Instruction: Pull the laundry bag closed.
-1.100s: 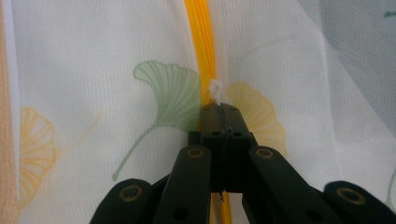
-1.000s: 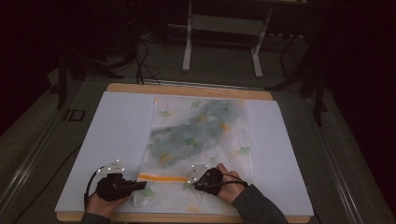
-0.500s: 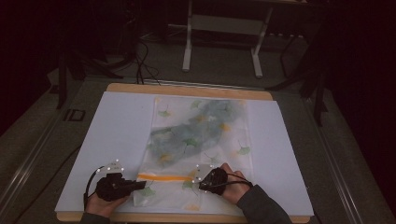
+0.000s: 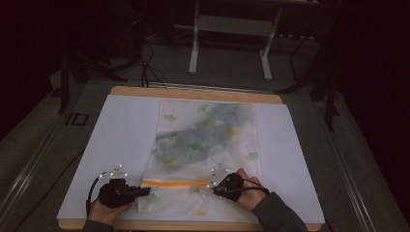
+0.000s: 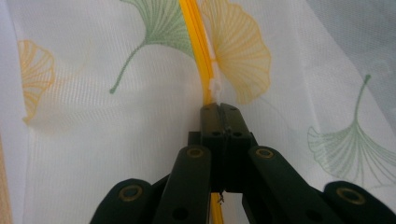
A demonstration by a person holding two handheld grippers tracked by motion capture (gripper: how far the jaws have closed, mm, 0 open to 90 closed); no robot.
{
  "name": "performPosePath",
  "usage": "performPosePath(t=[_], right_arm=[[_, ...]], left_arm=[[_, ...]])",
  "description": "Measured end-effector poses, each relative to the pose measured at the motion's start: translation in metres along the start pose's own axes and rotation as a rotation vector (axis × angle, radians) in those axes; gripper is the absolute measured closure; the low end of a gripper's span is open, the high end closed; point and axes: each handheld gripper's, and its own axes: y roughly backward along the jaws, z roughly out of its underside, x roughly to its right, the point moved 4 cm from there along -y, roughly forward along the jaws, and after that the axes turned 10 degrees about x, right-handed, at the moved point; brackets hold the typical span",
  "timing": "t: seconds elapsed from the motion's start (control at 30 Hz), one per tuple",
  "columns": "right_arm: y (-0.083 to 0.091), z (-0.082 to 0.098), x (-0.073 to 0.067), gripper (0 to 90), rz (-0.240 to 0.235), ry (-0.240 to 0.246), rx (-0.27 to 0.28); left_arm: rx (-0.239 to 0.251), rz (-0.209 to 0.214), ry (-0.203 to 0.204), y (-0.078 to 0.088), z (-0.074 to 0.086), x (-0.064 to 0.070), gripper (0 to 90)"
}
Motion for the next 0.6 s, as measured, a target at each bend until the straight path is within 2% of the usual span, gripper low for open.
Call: performPosePath(t=[0.27,0.6], right_arm=[[0.0026,0.0052,0.0018,90.0,0.002,-0.015,0.000],[0.0051,0.0070,0.0032,90.0,0.004,-0.011,-0.007]], left_arm=[[-0.002,-0.002,-0.002,0.0000,0.0003,-0.0002,88.6],[0.000,-0.003,-0.001,0.0003,0.0004,-0.0002,88.6]])
